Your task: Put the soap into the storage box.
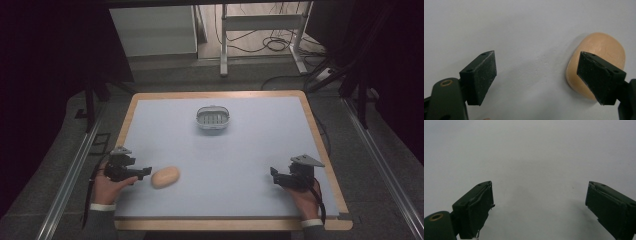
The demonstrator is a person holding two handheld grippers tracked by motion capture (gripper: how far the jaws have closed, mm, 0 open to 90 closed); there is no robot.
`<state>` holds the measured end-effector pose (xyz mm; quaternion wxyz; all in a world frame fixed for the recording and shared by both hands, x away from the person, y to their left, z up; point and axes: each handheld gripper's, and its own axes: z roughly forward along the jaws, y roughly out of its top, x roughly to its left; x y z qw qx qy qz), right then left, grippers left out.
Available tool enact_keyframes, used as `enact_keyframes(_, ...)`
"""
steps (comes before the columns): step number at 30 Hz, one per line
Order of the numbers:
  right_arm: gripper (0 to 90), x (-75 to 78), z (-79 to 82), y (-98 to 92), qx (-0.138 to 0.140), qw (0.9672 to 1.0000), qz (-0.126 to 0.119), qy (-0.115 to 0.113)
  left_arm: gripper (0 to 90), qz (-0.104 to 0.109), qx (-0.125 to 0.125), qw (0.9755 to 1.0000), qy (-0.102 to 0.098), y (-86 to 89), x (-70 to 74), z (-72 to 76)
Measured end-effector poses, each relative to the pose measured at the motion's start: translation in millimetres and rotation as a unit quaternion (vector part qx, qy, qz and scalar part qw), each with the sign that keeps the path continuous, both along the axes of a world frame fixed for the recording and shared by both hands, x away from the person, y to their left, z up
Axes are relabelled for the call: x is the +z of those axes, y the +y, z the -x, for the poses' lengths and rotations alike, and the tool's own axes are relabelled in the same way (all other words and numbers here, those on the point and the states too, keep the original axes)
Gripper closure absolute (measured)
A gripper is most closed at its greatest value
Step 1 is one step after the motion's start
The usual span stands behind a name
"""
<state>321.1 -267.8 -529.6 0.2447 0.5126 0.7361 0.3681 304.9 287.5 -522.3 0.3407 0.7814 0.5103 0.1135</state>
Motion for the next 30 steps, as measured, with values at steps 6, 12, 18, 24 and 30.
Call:
enact_keyframes(6, 9.0, 0.2, 1.4, 1.1, 0.002, 1.0000, 0.005, -0.007, 16.1, -0.002, -0.005, 1.0000, 0.002, -2.8, -0.1, 3.4)
enact_keyframes(12, 9.6, 0.4, 1.6, -2.1, -0.004, 0.9999, -0.010, -0.006, 15.9, 0.001, -0.002, 1.0000, -0.001, -3.3, 2.0, 3.7)
enact_keyframes(18, 10.2, -0.3, -1.5, -3.9, -0.008, 0.9998, -0.018, 0.008, 15.6, -0.002, 0.002, 1.0000, 0.005, -0.9, -1.6, 2.2)
enact_keyframes(24, 10.2, 0.6, 2.7, -4.8, -0.015, 0.9996, -0.020, -0.013, 15.6, -0.001, 0.005, 1.0000, 0.000, 0.2, 1.3, 1.0)
enact_keyframes(30, 10.2, 1.2, 6.1, -2.7, -0.011, 0.9994, -0.012, -0.030, 16.4, -0.003, 0.002, 1.0000, -0.003, -1.5, 5.2, -2.7)
